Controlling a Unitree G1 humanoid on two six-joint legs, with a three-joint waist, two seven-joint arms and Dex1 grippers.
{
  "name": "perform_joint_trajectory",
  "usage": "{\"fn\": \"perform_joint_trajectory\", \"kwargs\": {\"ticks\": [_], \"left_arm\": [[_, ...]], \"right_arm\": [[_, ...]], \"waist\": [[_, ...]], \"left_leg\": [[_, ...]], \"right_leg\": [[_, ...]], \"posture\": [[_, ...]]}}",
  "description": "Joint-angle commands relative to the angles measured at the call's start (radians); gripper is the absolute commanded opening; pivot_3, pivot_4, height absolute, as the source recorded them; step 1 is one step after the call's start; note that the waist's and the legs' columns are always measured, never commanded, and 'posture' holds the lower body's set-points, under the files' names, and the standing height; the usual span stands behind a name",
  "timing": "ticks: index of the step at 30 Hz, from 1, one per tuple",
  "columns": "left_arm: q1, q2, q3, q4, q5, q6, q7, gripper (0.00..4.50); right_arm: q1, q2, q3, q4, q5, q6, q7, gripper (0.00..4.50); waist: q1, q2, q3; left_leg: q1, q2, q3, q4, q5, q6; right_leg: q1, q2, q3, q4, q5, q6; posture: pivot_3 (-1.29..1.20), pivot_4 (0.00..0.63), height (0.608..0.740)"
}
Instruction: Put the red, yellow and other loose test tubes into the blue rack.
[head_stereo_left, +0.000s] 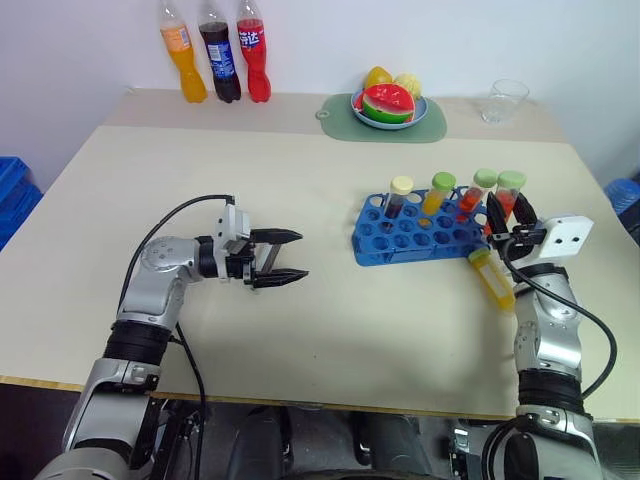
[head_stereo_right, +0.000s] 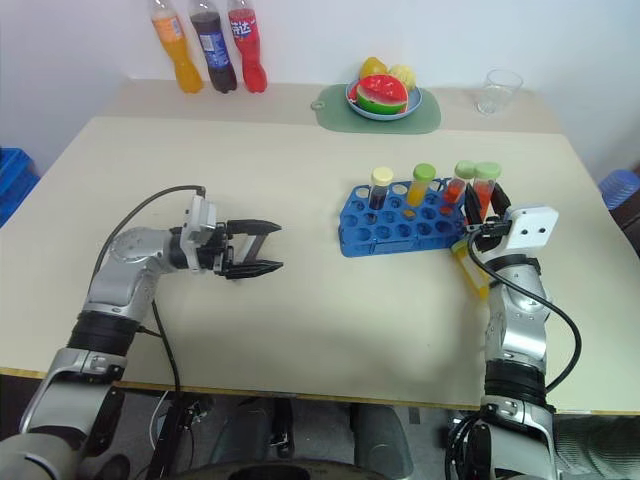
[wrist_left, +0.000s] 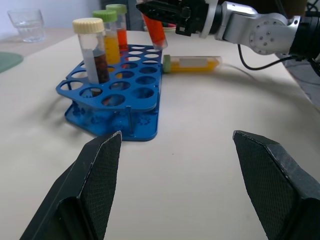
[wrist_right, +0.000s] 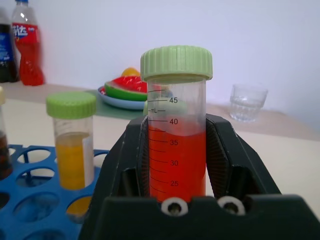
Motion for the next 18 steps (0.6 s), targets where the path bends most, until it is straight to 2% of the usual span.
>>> {"fn": "perform_joint_trajectory", "kwargs": {"ticks": [1, 8, 18], "left_arm": [[0.012, 0.017, 0.027, -0.046, -0.01, -0.005, 0.014, 3.69], [0.038, 0.026, 0.034, -0.076, -0.018, 0.005, 0.035, 3.69], [0.039, 0.023, 0.034, -0.075, -0.015, 0.002, 0.046, 3.69]], "right_arm": [[-0.026, -0.005, 0.006, 0.058, 0.006, -0.063, -0.012, 1.62], [-0.074, 0.006, 0.032, 0.179, 0.002, -0.141, -0.039, 1.62], [-0.055, 0.024, 0.066, 0.179, 0.014, -0.172, -0.045, 1.62]], "waist": [[0.0, 0.0, 0.0], [0.0, 0.0, 0.0], [-0.001, 0.0, 0.0]], "left_leg": [[0.0, 0.0, 0.0, 0.0, 0.0, 0.0], [0.0, 0.0, 0.0, 0.0, 0.0, 0.0], [0.001, 0.0, 0.0, 0.0, 0.0, 0.0]], "right_leg": [[0.0, 0.0, 0.0, 0.0, 0.0, 0.0], [0.0, 0.0, 0.0, 0.0, -0.001, -0.001], [0.0, 0.0, 0.0, 0.001, -0.001, -0.001]], "posture": [[0.0, 0.15, 0.74], [0.0, 0.15, 0.74], [0.0, 0.15, 0.74]]}}
